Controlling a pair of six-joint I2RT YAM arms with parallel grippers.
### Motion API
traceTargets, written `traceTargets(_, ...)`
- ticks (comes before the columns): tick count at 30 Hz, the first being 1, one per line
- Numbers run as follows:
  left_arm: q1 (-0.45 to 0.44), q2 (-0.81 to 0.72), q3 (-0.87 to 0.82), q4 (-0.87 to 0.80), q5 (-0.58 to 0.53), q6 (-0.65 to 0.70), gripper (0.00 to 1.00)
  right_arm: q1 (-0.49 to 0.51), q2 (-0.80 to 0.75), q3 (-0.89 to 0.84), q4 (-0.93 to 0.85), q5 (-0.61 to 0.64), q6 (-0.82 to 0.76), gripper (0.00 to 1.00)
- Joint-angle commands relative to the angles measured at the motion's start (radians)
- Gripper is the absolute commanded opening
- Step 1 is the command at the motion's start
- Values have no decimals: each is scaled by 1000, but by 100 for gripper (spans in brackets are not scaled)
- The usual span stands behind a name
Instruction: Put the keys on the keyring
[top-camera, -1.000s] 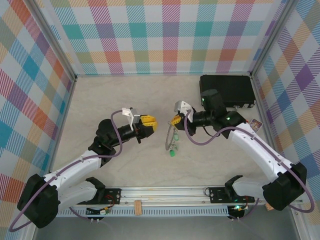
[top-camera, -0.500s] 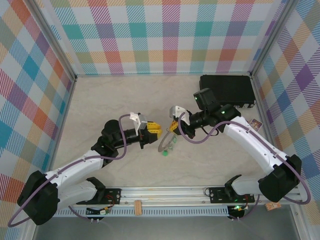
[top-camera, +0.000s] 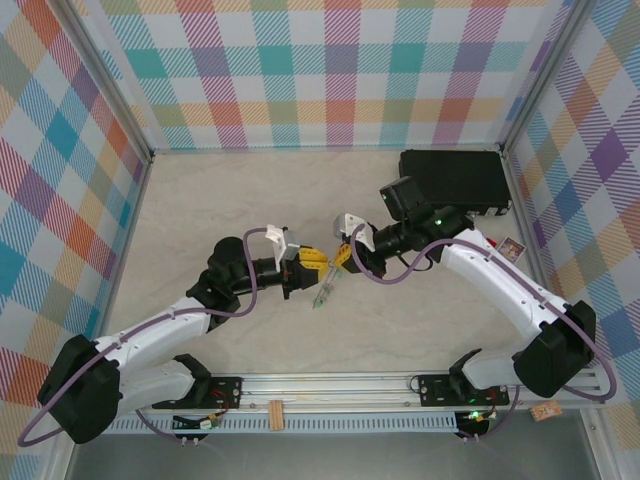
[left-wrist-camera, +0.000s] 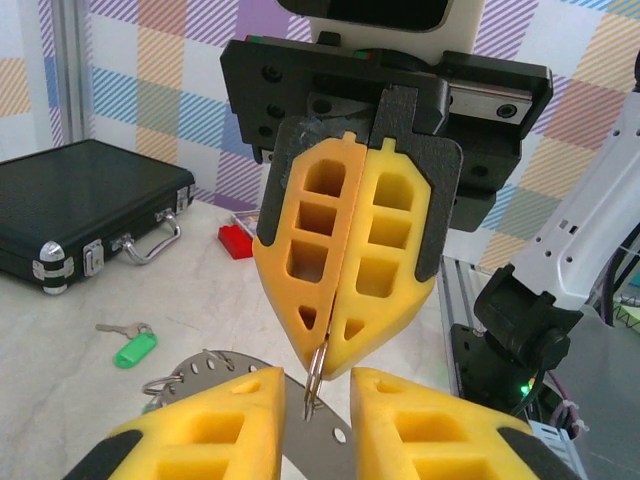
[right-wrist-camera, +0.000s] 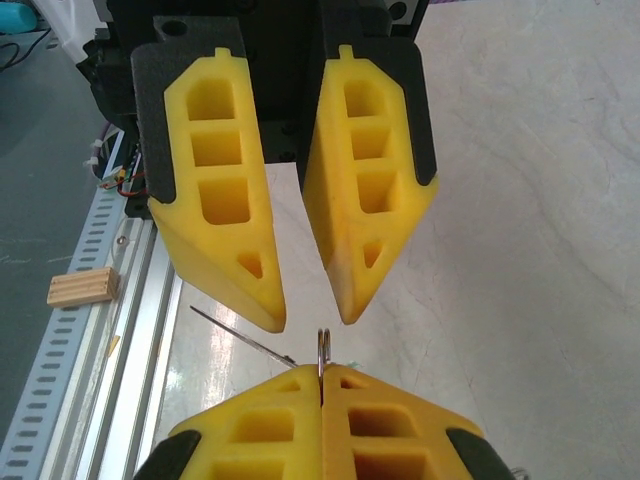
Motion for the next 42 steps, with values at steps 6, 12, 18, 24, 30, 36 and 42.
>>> traceTargets(6, -14, 37, 49, 22, 44, -8, 23, 17, -9, 47, -15, -75, 3, 0)
traceTargets(12, -18, 44, 57, 23, 61, -17, 19, 24, -7, 47, -18, -78, 3, 0)
traceTargets(18, -19, 55, 63, 6, 81, -9, 5, 27, -18, 50, -15, -87, 4, 0)
traceTargets(24, -19, 36, 49, 15, 67, 2, 0, 28, -39, 33, 5, -71, 15, 0)
traceTargets(30, -19, -3, 18, 57, 4, 5, 0, 27, -84, -6, 65, -10, 81, 22)
traceTargets(36, -19, -44, -11, 150, -43, -36, 0, 24, -178, -101, 234, 158, 279, 33)
traceTargets(42, -19, -49, -35, 310, -76, -123, 0, 23, -295, -265, 474, 223, 471, 32)
